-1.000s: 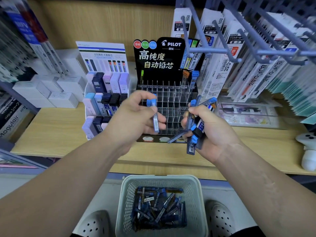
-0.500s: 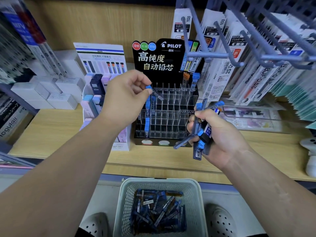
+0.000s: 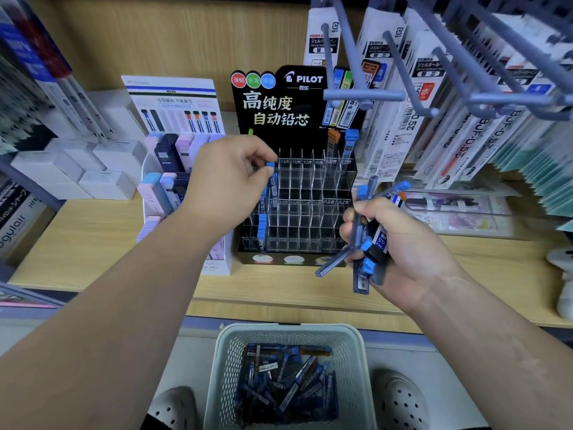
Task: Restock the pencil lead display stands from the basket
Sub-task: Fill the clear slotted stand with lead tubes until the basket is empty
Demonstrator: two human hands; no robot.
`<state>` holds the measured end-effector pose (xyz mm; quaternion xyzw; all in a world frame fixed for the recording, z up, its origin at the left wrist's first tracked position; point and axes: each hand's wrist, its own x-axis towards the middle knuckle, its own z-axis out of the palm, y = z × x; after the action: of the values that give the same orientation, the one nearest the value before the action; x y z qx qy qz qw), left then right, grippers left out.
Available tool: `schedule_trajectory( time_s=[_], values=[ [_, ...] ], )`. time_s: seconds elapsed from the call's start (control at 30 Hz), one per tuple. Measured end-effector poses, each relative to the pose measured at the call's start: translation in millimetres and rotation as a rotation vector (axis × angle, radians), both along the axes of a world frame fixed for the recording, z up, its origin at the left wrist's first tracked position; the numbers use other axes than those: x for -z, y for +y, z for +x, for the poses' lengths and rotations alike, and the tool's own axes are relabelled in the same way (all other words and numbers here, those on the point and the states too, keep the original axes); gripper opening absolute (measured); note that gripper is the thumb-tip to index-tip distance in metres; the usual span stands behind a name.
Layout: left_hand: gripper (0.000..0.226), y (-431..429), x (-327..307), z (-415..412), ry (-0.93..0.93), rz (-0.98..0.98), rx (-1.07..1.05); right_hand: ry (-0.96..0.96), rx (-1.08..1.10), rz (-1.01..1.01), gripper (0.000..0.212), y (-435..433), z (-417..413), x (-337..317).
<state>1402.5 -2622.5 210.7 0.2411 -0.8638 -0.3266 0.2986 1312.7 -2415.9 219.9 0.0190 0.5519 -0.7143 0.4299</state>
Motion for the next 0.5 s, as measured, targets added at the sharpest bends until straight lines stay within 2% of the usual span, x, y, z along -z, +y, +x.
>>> schedule_trajectory(
  time_s=[0.23,0.5],
  values=[
    [0.011,2.9,2.7,-8.6,-0.091,-0.211,-0.015,-0.002,0.004,-0.008,0.006,1.5,-0.5,1.0],
    [0.009,0.5,4.9,-10.6,-0.155,-0.192,-0.051,-0.004,0.016,-0.008,0.006,1.2,-2.0,0.3]
  ],
)
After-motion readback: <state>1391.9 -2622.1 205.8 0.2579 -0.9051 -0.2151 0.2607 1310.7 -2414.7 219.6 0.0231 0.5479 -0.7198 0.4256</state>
